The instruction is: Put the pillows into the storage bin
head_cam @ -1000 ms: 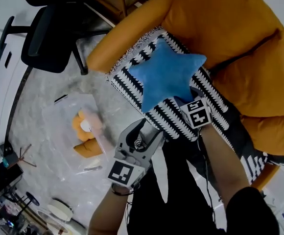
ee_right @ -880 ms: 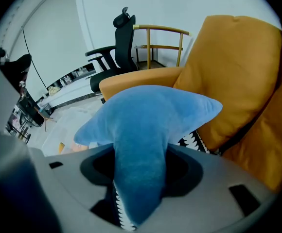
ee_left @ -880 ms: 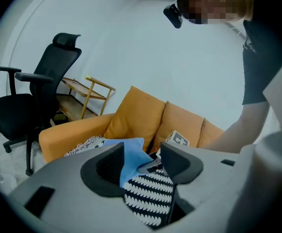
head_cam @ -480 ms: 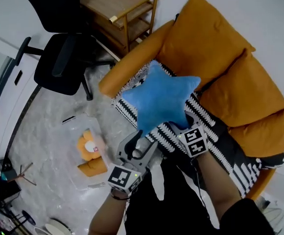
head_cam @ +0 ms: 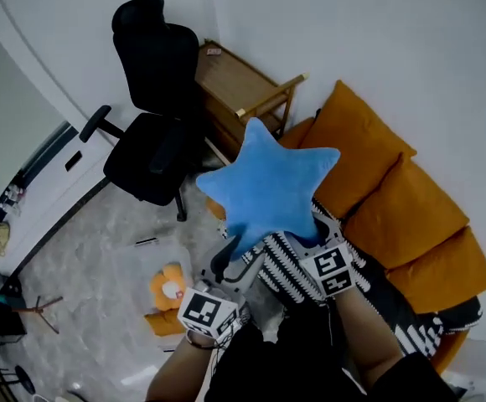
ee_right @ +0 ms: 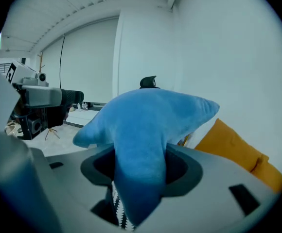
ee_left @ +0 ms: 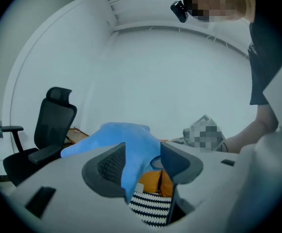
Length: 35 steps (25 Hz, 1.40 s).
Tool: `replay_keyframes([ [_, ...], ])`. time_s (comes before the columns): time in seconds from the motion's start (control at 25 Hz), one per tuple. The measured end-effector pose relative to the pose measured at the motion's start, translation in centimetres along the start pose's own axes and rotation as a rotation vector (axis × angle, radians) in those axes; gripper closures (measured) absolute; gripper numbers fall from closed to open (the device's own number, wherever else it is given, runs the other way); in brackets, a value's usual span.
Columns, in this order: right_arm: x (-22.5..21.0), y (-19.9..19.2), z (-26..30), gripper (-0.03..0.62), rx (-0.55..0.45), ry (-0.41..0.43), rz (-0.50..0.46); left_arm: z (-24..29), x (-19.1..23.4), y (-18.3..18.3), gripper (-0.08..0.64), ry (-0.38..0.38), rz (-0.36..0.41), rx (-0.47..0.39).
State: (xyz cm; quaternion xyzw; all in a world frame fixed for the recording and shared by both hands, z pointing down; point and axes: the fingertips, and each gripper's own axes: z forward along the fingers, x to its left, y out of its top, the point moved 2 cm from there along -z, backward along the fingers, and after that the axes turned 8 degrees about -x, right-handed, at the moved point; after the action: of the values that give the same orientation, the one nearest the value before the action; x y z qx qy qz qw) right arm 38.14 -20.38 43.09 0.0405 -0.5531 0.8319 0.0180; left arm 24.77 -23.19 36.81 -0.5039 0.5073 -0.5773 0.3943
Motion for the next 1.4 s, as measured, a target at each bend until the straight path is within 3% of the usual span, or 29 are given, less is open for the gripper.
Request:
replay_keyframes([
  [0.24, 3.0, 7.8, 0.8, 0.347, -0.109, 0.05, -0.066, -3.1, 2.5, 6.0, 0.339, 0.077, 0.081, -0.099],
  [0.52, 8.4, 12.2, 2.1, 0.347, -0.161, 0.122, -0.114, -8.3, 5.3, 9.7, 0.356, 0.185, 0.119, -0.151],
  [0.88, 16.0, 13.0, 4.8, 0.347, -0.145, 0.236, -0.139, -15.1, 8.8, 10.0, 0.542, 0.312, 0.131, -0.145],
  [1.08, 19.5, 12.5, 6.3, 0.347, -0.126, 0.346, -0.161, -19.3, 9.7, 9.1, 0.552, 0.453, 0.108, -0.106],
  [1.24, 22.7, 12.5, 7.0, 0.347, -0.133, 0.452, -0.189, -22.7, 9.3, 9.0, 0.552, 0.566, 0.135, -0.139],
  [1.4, 25.3, 12.3, 6.7, 0.347, -0.124, 0.566, -0.214, -26.1, 7.7, 8.6, 0.553, 0.712, 0.109, -0.126],
])
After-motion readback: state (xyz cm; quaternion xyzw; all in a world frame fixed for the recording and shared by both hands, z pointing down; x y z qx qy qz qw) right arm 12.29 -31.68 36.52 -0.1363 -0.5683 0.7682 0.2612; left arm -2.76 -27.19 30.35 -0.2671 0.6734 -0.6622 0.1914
